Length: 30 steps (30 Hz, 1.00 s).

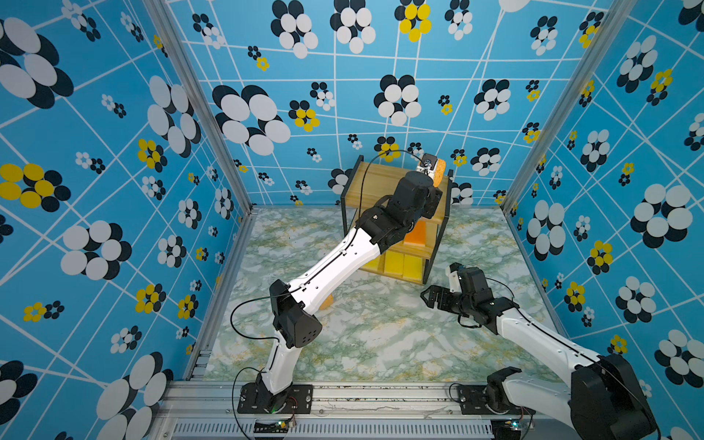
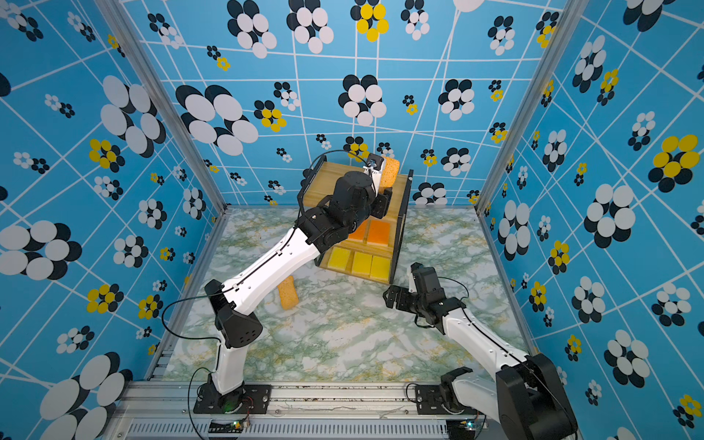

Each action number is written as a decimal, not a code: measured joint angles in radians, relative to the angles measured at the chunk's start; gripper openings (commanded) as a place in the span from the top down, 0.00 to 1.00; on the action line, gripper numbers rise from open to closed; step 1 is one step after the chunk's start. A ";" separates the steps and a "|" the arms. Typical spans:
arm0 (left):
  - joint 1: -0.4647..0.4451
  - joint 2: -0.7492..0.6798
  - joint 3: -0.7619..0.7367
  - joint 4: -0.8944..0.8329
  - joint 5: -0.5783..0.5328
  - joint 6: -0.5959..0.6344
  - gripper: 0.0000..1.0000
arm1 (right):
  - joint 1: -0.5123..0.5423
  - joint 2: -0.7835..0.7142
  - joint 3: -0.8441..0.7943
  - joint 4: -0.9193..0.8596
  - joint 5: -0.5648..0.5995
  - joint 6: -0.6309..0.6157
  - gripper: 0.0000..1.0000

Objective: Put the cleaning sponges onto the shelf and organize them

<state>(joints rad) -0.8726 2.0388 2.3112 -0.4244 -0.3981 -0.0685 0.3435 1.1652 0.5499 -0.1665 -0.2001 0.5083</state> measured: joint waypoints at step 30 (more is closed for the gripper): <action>-0.016 0.021 0.015 -0.070 -0.005 -0.130 0.56 | 0.000 0.045 0.000 0.045 -0.019 0.000 0.01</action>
<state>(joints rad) -0.8890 2.0594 2.3260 -0.4946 -0.4034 -0.1989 0.3435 1.2098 0.5499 -0.1211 -0.2188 0.5079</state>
